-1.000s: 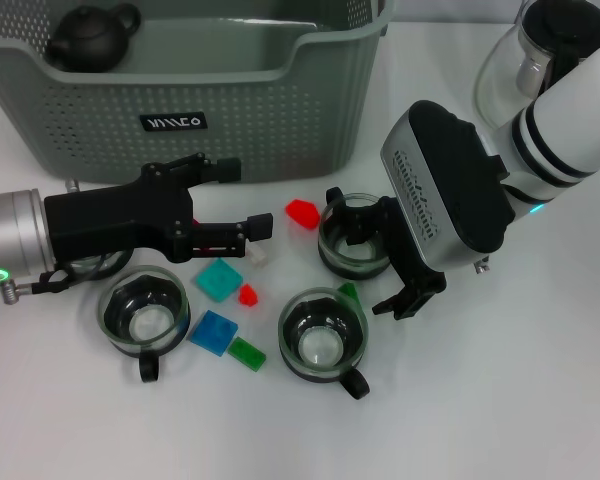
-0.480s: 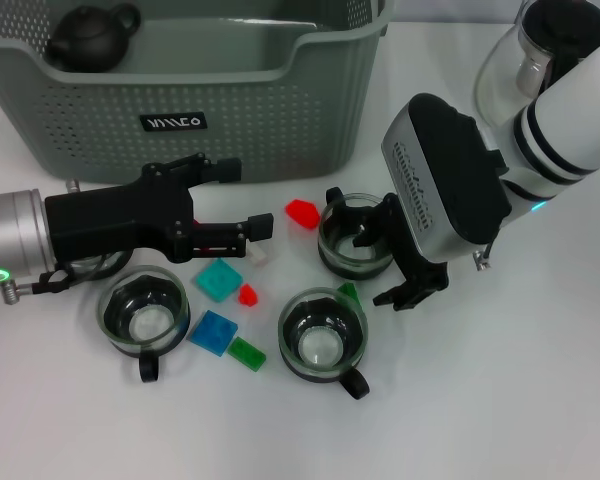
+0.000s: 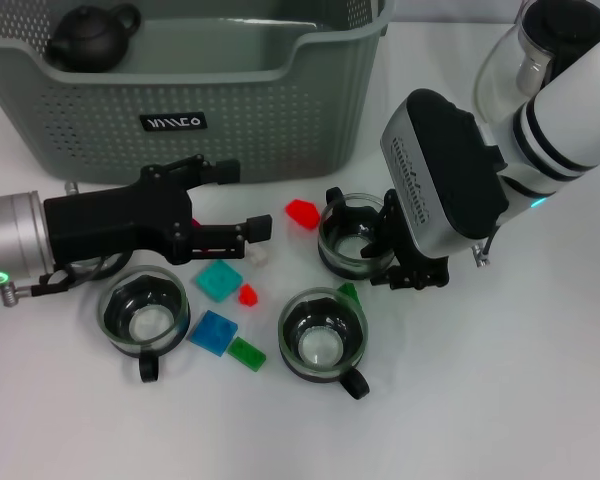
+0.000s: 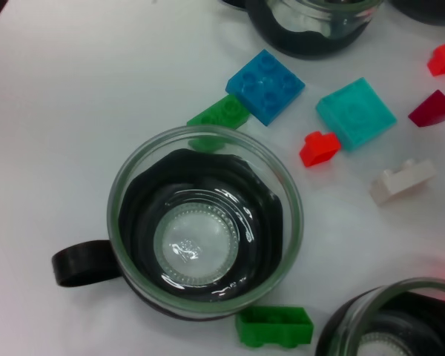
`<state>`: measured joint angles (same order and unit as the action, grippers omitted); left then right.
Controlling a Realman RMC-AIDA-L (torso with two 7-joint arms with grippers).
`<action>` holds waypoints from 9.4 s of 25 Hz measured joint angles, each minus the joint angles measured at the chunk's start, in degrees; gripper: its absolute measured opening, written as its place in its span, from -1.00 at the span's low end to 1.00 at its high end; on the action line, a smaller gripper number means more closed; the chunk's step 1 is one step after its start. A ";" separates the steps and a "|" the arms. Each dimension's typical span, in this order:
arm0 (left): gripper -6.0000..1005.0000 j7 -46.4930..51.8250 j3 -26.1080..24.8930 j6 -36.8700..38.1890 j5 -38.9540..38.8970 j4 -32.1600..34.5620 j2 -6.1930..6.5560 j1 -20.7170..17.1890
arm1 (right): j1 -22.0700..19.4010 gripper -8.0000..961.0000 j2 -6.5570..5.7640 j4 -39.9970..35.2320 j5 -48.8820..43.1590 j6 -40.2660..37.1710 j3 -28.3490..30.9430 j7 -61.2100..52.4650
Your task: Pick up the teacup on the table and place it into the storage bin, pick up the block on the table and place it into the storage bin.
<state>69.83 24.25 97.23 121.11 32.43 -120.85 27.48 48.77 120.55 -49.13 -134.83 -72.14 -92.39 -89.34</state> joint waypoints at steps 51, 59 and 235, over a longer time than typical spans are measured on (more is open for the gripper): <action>0.89 -2.99 0.60 0.93 0.52 0.26 0.38 -3.11 | 17.48 -0.87 -0.67 -7.95 10.64 -5.92 26.52 -10.11; 0.89 -3.26 0.61 0.55 0.11 0.18 0.13 -2.91 | 21.91 -0.87 0.06 15.44 12.36 24.14 25.60 3.36; 0.89 -4.44 0.17 1.39 0.32 0.10 1.77 -5.60 | 2.62 0.31 0.62 -9.66 10.44 -5.14 -21.52 -23.83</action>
<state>65.39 24.43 98.61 121.43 32.53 -119.08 21.89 51.40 121.18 -58.79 -124.39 -77.28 -113.90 -113.16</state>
